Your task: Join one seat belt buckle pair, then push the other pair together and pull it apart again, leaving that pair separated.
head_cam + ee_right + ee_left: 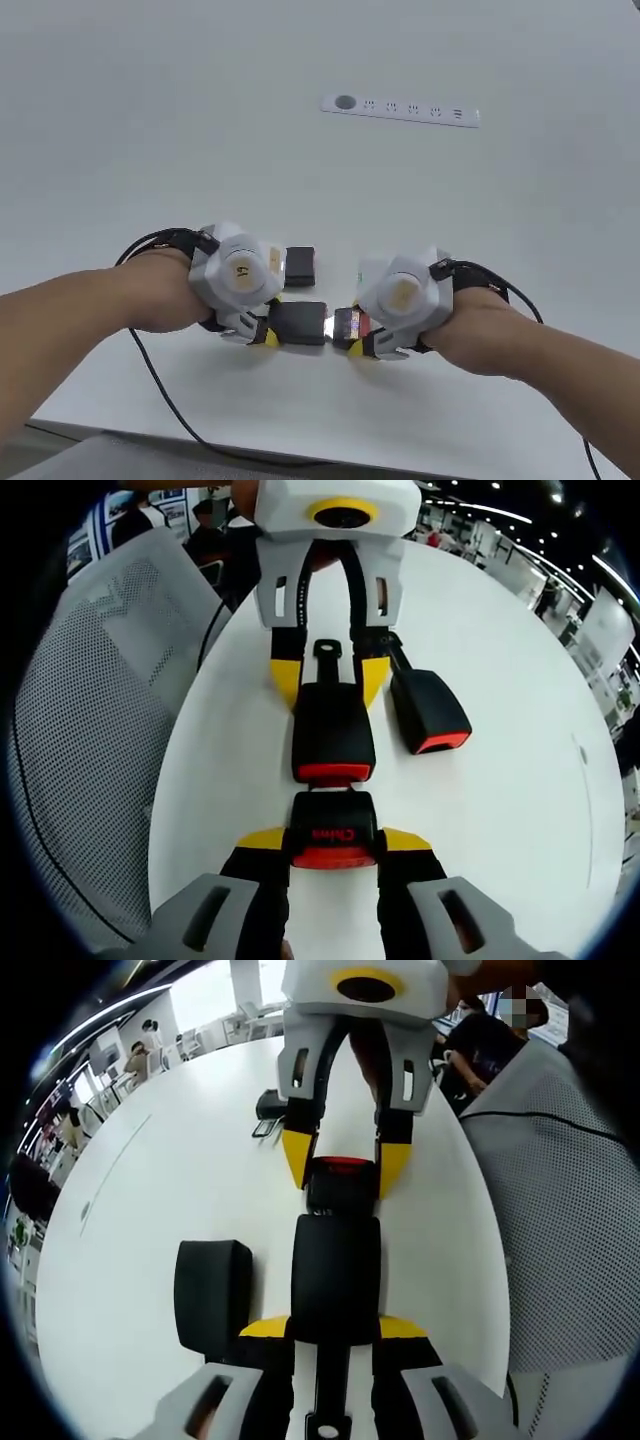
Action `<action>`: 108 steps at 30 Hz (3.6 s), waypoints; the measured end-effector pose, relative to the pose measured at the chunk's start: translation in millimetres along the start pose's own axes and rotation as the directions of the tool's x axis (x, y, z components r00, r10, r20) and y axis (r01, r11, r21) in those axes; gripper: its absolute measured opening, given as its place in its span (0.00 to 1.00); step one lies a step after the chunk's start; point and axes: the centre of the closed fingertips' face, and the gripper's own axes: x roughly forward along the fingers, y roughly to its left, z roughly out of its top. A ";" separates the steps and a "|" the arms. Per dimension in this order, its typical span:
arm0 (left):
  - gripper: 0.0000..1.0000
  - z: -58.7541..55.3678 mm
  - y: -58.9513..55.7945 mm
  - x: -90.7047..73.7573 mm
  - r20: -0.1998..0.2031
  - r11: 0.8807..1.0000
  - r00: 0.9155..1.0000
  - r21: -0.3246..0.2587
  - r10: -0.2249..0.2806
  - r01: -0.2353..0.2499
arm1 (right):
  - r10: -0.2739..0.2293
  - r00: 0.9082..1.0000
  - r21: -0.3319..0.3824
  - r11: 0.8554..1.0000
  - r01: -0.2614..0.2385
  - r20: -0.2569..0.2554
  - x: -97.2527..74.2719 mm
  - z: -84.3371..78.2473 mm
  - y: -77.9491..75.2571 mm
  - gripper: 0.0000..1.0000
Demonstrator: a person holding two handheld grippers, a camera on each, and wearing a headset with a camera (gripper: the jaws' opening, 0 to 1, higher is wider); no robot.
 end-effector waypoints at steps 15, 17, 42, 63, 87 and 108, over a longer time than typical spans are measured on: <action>0.29 -0.1 -0.5 -1.5 0.008 1.000 1.000 -0.018 0.004 -0.004 | -0.003 1.000 0.013 1.000 0.003 0.001 0.3 1.8 2.4 0.29; 0.29 -0.3 -0.1 -1.4 0.006 1.000 1.000 -0.014 0.003 -0.003 | -0.002 1.000 0.016 1.000 0.002 0.002 0.2 1.7 1.6 0.29; 0.33 -0.1 1.2 -3.3 0.004 0.999 0.999 0.016 0.038 -0.038 | 0.002 1.000 0.047 0.999 -0.003 0.016 -1.7 6.0 0.6 0.32; 0.36 22.9 27.0 -44.0 0.104 0.993 0.989 -0.057 0.106 -0.100 | -0.057 0.997 0.079 0.995 0.053 0.055 -43.1 5.0 -27.1 0.33; 0.41 9.4 81.2 -22.9 0.050 0.994 0.993 -0.038 0.108 -0.106 | -0.111 0.992 0.098 0.988 0.117 -0.056 -76.7 -84.8 -85.2 0.35; 0.34 -2.5 82.3 -1.7 -0.037 0.997 0.999 0.074 0.035 -0.032 | -0.029 0.996 0.067 0.997 0.035 -0.079 -58.9 -99.7 -83.5 0.31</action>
